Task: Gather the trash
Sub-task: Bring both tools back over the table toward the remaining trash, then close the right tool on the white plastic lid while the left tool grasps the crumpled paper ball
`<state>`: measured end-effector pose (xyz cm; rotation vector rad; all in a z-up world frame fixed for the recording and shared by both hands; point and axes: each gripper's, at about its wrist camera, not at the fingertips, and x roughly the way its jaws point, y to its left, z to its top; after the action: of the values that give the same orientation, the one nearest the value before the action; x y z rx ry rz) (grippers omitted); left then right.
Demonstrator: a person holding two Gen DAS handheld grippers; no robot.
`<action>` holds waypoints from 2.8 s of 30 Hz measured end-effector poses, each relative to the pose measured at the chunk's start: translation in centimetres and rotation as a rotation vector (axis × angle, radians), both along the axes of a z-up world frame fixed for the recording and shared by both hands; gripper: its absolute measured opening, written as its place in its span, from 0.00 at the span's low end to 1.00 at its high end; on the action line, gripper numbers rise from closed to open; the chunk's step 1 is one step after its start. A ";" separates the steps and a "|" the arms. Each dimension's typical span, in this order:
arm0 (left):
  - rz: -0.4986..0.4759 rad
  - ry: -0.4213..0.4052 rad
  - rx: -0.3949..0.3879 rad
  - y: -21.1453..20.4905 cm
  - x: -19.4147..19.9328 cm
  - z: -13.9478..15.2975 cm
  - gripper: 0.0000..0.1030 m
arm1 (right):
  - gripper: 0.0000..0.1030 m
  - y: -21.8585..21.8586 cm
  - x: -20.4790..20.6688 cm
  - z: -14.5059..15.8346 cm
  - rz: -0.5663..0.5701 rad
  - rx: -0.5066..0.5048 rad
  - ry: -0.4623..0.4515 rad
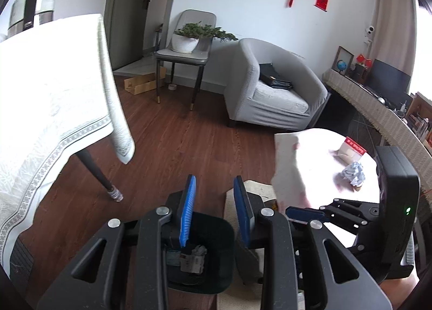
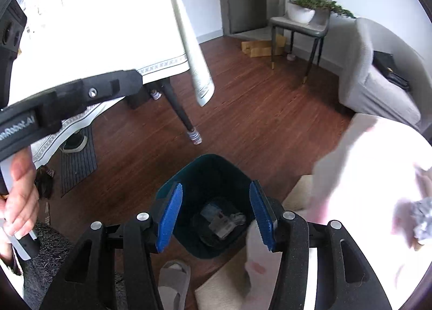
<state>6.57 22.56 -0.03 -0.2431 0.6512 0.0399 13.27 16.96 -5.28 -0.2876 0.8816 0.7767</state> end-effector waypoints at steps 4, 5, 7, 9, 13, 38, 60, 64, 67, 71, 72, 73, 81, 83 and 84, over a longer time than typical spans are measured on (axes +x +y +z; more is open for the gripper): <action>-0.026 -0.005 0.006 -2.0 0.6 0.3 0.31 | 0.51 -2.5 0.2 0.6 -0.040 0.001 -0.016; -0.033 -0.006 0.007 -2.5 0.8 0.4 0.32 | 0.51 -3.1 0.2 0.7 -0.050 -0.001 -0.020; -0.048 -0.007 0.008 -3.7 1.2 0.5 0.33 | 0.51 -4.5 0.4 0.9 -0.070 -0.006 -0.031; -0.063 -0.010 0.007 -4.8 1.6 0.6 0.35 | 0.51 -5.8 0.4 0.9 -0.092 -0.006 -0.034; -0.090 -0.014 -0.001 -7.0 2.4 0.7 0.39 | 0.51 -9.1 0.6 1.2 -0.142 -0.006 -0.047; -0.229 0.001 -0.089 -17.7 7.2 0.0 0.61 | 0.65 -21.6 1.0 -0.2 -0.326 -0.043 -0.062; -0.257 0.083 -0.252 -22.0 10.8 -3.0 0.68 | 0.38 -23.2 2.2 -0.9 -0.335 -0.026 -0.052; -0.267 0.086 -0.236 -23.2 11.4 -3.2 0.69 | 0.38 -24.8 1.8 -0.2 -0.356 -0.011 -0.065; -0.263 0.087 -0.233 -23.9 11.8 -3.5 0.71 | 0.38 -26.5 1.6 0.3 -0.385 0.011 -0.064; -0.244 0.080 -0.249 -24.5 12.3 -3.8 0.71 | 0.38 -28.3 1.7 0.7 -0.408 0.033 -0.063; -0.237 0.078 -0.253 -24.5 12.5 -3.9 0.71 | 0.39 -28.6 1.6 0.8 -0.412 0.035 -0.063; -0.228 0.079 -0.262 -24.5 12.7 -4.0 0.71 | 0.38 -28.9 1.6 0.8 -0.413 0.036 -0.062; -0.212 0.080 -0.300 -25.0 14.2 -4.6 0.72 | 0.39 -30.5 1.4 0.5 -0.423 0.059 -0.042; -0.211 0.089 -0.327 -25.0 14.5 -5.0 0.71 | 0.39 -30.7 1.4 0.5 -0.423 0.057 -0.041; -0.214 0.094 -0.348 -25.1 14.7 -5.2 0.71 | 0.39 -30.9 1.2 0.5 -0.424 0.057 -0.041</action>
<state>21.28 -2.52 -5.27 -0.5072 0.7732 -0.2709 14.51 -13.90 -4.75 -0.0606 0.8425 0.3997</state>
